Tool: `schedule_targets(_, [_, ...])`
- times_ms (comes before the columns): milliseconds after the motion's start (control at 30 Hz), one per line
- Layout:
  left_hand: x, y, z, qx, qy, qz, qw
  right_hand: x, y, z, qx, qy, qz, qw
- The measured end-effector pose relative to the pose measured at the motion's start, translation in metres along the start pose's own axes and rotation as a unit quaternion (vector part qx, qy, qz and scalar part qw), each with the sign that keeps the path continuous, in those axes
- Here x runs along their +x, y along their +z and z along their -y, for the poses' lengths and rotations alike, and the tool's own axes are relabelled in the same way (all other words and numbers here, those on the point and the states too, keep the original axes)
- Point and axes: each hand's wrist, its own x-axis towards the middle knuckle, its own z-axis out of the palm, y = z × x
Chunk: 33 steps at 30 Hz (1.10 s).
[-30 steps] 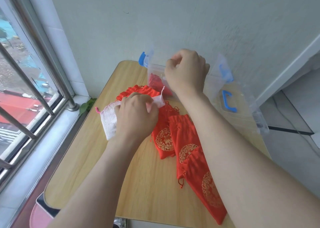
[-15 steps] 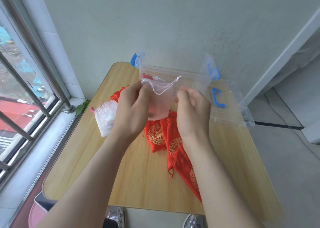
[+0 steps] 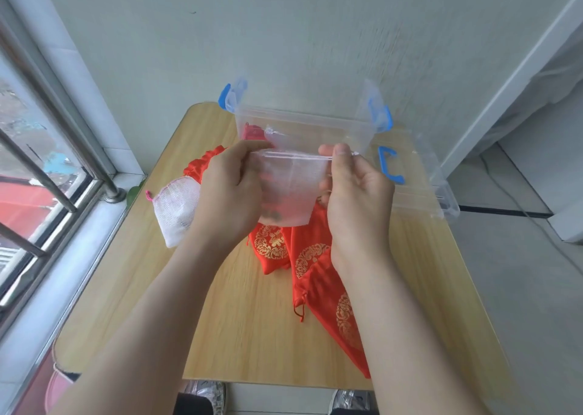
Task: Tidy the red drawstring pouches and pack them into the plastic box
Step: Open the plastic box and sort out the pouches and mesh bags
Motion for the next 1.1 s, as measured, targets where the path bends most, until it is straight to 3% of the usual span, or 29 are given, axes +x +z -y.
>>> schedule_targets(100, [0.004, 0.002, 0.0, 0.009, -0.027, -0.035, 0.999, 0.004, 0.001, 0.001, 0.014, 0.014, -0.021, 1.0])
schedule_targets(233, [0.001, 0.002, -0.009, -0.042, -0.042, 0.001, 0.998, 0.004, 0.004, 0.003, 0.012, 0.02, 0.014, 1.0])
schedule_targets(467, [-0.006, -0.006, -0.017, 0.026, 0.088, 0.096, 0.991, 0.003, 0.004, 0.007, 0.028, 0.02, 0.031, 0.999])
schedule_targets(833, [0.006, -0.008, 0.008, 0.02, -0.019, 0.045, 0.999, 0.012, -0.003, 0.014, 0.076, 0.079, -0.039, 0.993])
schedule_targets(967, [0.001, -0.009, -0.006, 0.021, 0.028, 0.022, 0.999, 0.009, -0.001, 0.015, 0.063, 0.058, -0.014, 0.996])
schedule_targets(1100, [-0.005, -0.007, -0.015, 0.015, 0.13, 0.074, 0.989, 0.005, 0.005, 0.013, 0.024, 0.029, 0.046, 0.998])
